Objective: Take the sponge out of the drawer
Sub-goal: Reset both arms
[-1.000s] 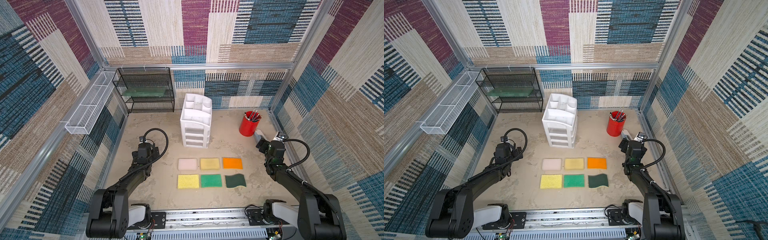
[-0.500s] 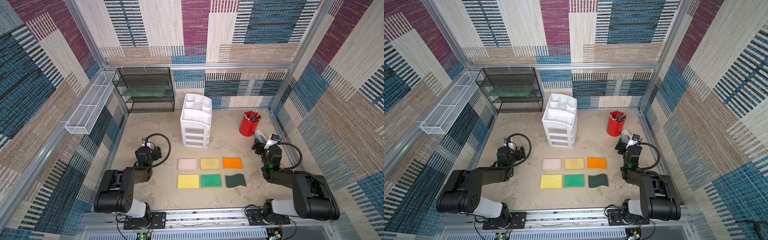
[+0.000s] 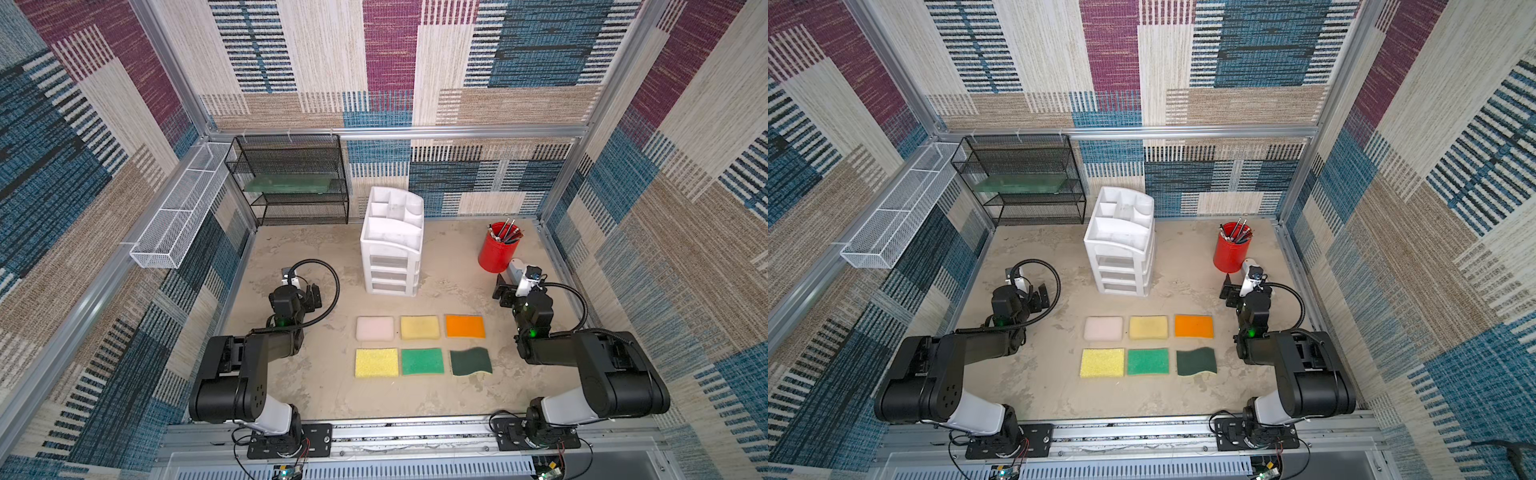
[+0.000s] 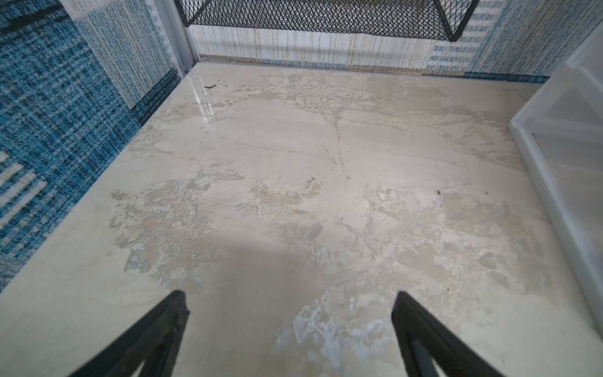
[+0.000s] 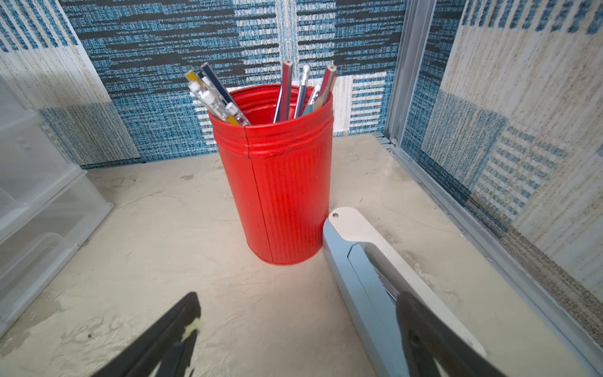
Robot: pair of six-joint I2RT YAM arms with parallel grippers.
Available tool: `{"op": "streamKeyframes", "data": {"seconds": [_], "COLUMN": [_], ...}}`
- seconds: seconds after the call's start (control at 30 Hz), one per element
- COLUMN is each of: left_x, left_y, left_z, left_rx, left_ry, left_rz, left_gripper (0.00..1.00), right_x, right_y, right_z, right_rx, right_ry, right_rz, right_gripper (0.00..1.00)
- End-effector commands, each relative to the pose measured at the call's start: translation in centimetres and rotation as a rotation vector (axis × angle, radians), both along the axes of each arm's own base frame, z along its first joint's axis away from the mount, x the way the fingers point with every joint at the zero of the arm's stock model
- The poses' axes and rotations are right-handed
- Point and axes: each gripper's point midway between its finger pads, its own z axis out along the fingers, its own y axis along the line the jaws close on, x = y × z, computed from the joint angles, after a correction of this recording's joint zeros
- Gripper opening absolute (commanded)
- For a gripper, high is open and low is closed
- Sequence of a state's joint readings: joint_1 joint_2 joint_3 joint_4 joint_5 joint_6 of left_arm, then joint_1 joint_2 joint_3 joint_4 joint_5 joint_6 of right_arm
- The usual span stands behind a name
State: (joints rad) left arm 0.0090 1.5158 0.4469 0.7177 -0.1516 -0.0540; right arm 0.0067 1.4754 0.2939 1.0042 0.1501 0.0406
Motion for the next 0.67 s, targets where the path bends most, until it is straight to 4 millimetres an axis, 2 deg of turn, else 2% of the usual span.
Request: {"op": "streamKeyframes", "data": {"seconds": [0.0,0.63], "left_x": [0.08,0.09], "left_y": [-0.06,-0.04], "left_z": [0.10,0.13], "left_rx": [0.011,0.010], "left_ry": [0.001,0.000], "left_rz": [-0.007,-0.008], "left_gripper": [1.00,1.00], "right_x": [0.10,0.17], "right_y": [-0.24,-0.16], "right_z": [0.86,0.81], "right_rx": [-0.005,0.001], "right_ry": [-0.033,-0.030], "right_rz": [-0.013,0.001], "right_gripper": [0.95,0.95]}}
